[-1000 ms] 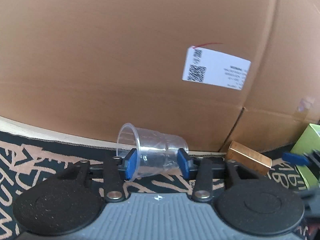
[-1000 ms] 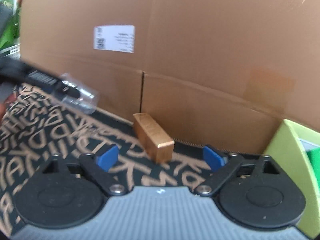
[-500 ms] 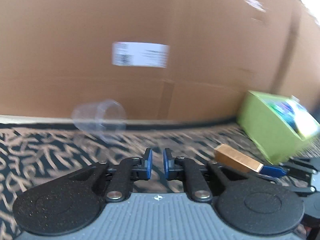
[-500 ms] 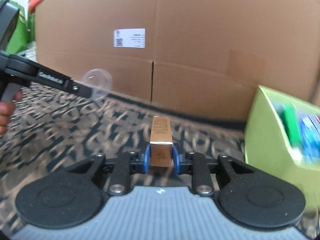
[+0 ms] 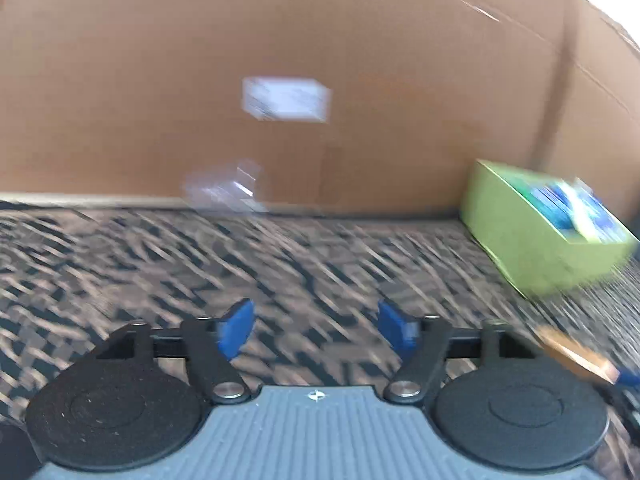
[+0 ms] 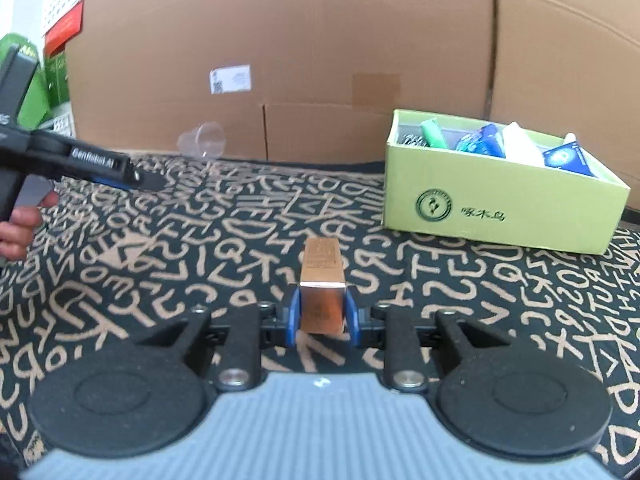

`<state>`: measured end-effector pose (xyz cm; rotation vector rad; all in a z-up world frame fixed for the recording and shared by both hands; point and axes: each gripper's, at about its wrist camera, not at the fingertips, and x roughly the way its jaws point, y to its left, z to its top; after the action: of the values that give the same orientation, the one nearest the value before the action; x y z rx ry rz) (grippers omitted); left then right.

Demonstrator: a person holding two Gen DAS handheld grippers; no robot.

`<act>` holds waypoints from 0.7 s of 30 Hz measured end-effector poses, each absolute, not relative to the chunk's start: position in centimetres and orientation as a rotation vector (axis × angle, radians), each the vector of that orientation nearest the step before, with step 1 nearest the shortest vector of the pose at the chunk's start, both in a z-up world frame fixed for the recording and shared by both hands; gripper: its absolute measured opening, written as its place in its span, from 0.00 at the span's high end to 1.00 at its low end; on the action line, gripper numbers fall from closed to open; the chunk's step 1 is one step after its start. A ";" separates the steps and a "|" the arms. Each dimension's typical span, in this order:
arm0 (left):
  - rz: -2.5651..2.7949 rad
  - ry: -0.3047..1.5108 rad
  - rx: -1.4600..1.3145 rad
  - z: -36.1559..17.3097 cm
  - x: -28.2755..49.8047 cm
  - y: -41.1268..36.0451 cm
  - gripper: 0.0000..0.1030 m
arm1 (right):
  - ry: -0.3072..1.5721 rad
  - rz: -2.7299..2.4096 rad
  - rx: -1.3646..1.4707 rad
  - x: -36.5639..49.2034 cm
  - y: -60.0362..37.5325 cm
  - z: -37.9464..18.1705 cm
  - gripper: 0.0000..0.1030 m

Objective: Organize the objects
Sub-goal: 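Grasp the clear plastic cup with the left tool while the right tool grasps the brown box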

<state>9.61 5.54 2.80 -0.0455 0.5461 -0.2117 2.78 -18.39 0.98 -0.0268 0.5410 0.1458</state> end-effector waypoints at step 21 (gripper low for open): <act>0.182 0.596 -0.101 0.0 27.3 7.8 0.50 | 0.577 0.141 0.008 4.5 -18.3 -0.3 0.56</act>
<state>27.30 7.83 0.05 -0.1010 0.5957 0.1823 4.48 -18.34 -0.28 0.0076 0.5774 0.1407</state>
